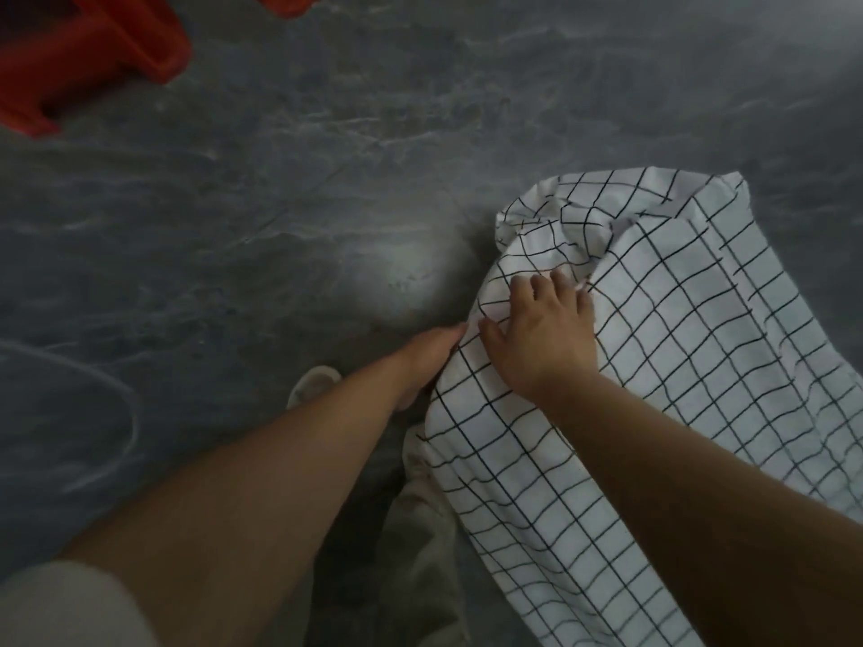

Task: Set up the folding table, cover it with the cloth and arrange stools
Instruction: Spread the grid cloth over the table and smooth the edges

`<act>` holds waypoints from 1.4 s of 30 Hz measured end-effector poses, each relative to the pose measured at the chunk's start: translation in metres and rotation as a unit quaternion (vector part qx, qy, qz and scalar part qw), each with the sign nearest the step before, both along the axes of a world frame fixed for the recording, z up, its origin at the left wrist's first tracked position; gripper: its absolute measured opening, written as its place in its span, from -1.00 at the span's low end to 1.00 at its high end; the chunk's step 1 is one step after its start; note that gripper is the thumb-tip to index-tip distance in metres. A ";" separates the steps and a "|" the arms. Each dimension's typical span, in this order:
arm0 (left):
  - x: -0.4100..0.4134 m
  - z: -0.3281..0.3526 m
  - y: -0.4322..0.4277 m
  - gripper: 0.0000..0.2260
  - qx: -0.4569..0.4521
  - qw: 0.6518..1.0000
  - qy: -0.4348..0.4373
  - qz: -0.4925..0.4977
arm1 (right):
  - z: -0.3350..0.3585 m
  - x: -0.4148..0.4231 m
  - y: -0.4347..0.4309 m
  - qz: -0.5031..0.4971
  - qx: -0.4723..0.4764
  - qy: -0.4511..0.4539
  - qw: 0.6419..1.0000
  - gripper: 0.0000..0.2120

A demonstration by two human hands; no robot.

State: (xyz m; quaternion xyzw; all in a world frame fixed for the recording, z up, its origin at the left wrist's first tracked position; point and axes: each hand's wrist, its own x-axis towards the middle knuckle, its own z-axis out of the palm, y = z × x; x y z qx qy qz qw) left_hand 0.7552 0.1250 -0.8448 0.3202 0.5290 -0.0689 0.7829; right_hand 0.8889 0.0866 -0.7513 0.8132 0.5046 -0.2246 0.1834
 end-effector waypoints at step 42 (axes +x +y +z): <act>-0.080 0.010 -0.035 -0.41 0.245 0.905 0.348 0.005 | -0.003 -0.023 -0.057 0.063 0.123 0.043 0.989 -0.41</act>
